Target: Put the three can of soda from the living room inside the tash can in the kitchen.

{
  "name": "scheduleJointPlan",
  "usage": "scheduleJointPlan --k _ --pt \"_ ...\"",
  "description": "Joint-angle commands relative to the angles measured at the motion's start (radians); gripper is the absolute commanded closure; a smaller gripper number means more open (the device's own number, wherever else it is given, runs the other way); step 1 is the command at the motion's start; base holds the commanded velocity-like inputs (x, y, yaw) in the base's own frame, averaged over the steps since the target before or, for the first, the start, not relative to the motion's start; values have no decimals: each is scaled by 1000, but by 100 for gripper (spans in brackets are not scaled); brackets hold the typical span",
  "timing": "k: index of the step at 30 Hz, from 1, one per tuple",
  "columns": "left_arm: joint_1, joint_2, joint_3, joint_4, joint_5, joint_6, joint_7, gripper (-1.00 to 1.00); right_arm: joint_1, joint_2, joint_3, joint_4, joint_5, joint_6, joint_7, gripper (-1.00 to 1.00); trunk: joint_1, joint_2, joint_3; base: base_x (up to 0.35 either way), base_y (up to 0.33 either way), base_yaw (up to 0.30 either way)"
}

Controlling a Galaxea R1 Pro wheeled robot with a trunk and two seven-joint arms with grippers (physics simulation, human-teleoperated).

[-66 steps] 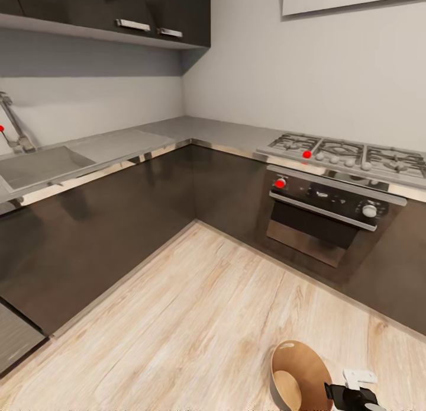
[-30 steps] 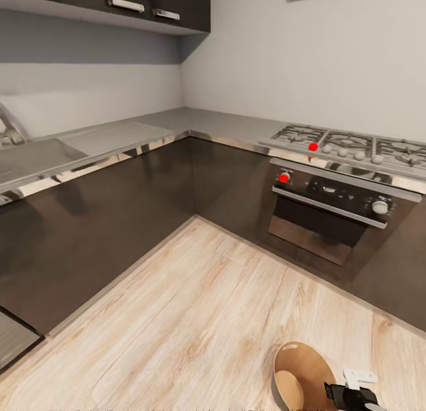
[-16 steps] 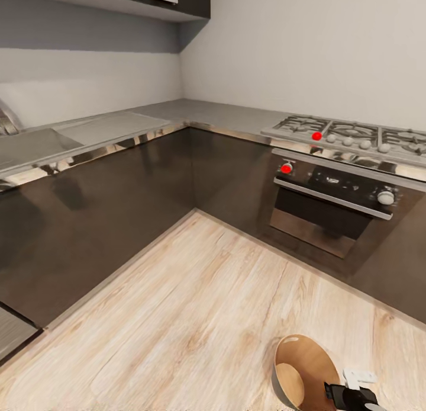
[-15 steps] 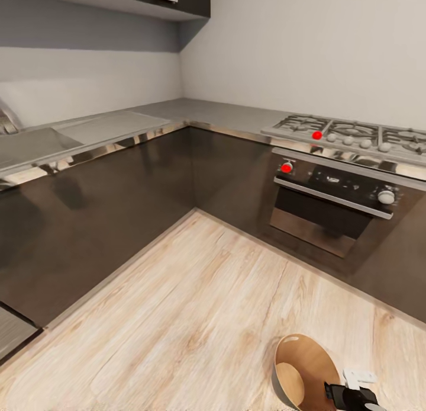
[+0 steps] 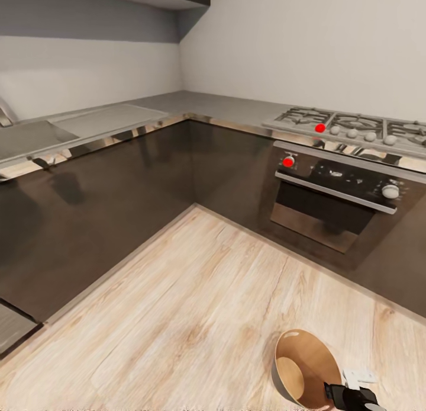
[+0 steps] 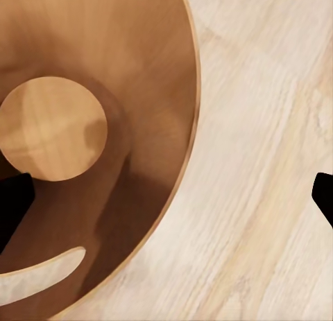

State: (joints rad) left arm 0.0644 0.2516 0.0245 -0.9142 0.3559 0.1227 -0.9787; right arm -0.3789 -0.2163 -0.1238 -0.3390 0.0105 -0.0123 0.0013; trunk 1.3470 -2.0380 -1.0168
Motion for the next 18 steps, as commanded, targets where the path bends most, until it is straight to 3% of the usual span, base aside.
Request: scheduleJointPlan --k 1,18 --pt "0 0 0 0 0 0 0 -100 0 0 0 0 0 0 0 -100 0 0 -2 0 0 0" --pt "0 0 0 0 0 0 -1 -100 0 0 0 0 0 0 0 -100 0 0 -29 0 0 0"
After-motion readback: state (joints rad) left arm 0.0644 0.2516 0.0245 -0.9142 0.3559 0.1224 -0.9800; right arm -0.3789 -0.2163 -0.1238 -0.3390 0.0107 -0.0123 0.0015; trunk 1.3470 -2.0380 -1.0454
